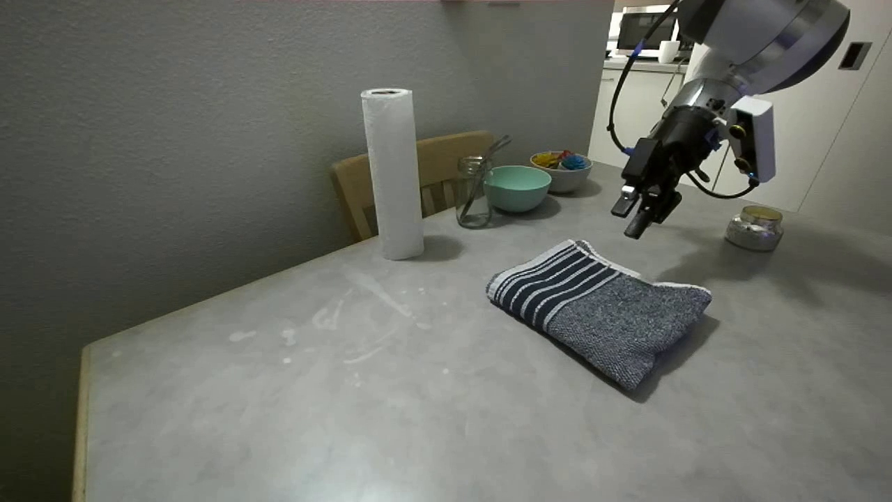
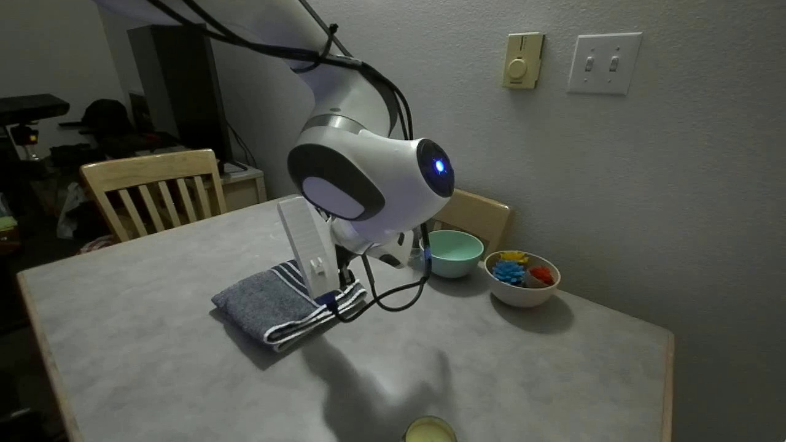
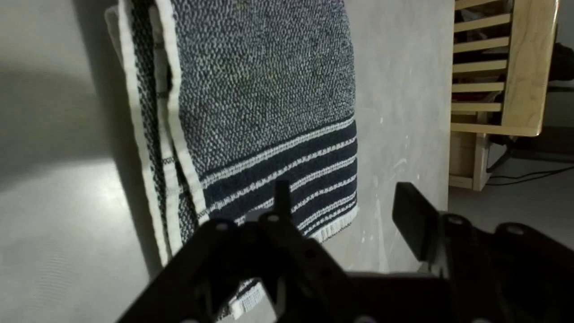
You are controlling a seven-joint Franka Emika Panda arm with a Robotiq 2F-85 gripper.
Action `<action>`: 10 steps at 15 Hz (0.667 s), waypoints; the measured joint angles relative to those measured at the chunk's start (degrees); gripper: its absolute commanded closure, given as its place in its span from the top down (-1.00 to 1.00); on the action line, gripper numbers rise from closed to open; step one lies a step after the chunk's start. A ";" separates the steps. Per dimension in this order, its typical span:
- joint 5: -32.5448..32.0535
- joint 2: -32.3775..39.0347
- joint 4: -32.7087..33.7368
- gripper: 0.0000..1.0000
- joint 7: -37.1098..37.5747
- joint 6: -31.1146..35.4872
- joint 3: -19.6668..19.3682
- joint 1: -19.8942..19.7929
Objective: Fold the grey towel
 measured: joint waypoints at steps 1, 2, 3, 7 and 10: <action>0.00 -0.09 0.18 0.96 -0.05 0.00 0.00 0.29; -0.06 -0.34 0.31 1.00 -0.06 0.00 0.00 0.72; -0.19 -0.83 0.33 1.00 0.06 0.00 0.00 1.32; -4.26 -5.25 -0.30 1.00 10.35 1.60 -0.57 6.06; -11.91 -11.28 -1.65 1.00 24.38 3.68 -0.82 10.80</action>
